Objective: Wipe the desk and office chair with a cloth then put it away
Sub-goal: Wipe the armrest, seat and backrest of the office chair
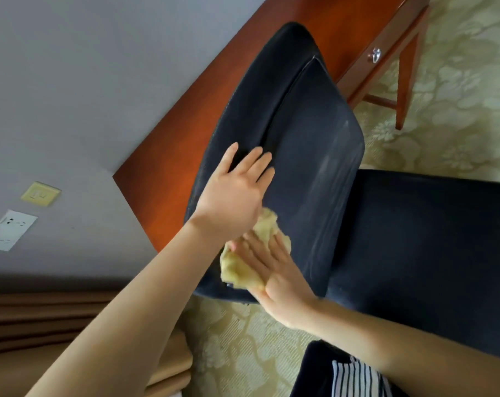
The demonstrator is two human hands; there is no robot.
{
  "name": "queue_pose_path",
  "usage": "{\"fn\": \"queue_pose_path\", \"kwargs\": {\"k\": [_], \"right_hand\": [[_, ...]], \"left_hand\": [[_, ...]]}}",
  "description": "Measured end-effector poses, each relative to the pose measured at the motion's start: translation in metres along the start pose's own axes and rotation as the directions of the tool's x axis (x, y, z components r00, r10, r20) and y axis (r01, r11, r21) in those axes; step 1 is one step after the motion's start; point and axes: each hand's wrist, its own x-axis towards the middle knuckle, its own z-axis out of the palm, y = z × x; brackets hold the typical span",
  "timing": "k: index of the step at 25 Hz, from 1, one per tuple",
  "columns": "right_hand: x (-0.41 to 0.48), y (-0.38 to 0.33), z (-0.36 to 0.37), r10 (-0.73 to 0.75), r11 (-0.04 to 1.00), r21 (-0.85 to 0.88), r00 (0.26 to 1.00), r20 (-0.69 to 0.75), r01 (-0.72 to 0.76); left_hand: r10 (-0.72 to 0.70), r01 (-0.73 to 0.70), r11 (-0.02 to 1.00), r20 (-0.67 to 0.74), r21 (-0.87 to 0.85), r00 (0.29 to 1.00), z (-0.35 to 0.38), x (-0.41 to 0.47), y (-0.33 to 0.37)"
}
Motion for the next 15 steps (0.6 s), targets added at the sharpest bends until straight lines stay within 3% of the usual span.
{"fn": "queue_pose_path", "kwargs": {"k": [1, 3, 6, 8, 10, 11, 13, 15], "right_hand": [[-0.010, 0.001, 0.001, -0.142, 0.982, -0.116, 0.988, 0.055, 0.148], [-0.014, 0.015, -0.010, -0.291, 0.935, -0.161, 0.943, 0.160, 0.316], [0.006, 0.043, -0.033, -0.327, 0.916, -0.184, 0.928, 0.176, 0.357], [0.025, 0.053, -0.048, -0.167, 0.985, -0.033, 0.984, 0.055, 0.168], [0.047, 0.066, -0.060, 0.159, 0.952, 0.271, 0.987, -0.033, -0.145], [0.059, 0.072, -0.063, 0.296, 0.912, 0.309, 0.955, -0.034, -0.271], [0.074, 0.079, -0.062, 0.470, 0.865, 0.219, 0.882, -0.038, -0.451], [0.077, 0.062, -0.054, 0.496, 0.852, 0.245, 0.863, -0.094, -0.463]], "left_hand": [[0.040, -0.042, 0.997, 0.024, 0.063, 0.999, 0.004, -0.011, 0.004], [0.095, -0.090, 0.991, -0.043, 0.104, 0.995, 0.005, -0.031, 0.007], [0.077, -0.064, 0.996, -0.272, 0.057, 0.959, 0.009, -0.053, 0.002], [0.028, -0.036, 0.999, -0.298, -0.021, 0.954, 0.014, -0.067, 0.000], [-0.006, -0.020, 0.996, -0.303, -0.083, 0.953, 0.019, -0.073, 0.000], [-0.037, -0.002, 0.993, -0.319, -0.121, 0.947, 0.021, -0.076, 0.001], [-0.134, 0.037, 0.966, -0.370, -0.257, 0.919, 0.023, -0.076, 0.002], [-0.239, 0.055, 0.907, -0.402, -0.418, 0.884, 0.025, -0.075, 0.001]]}}
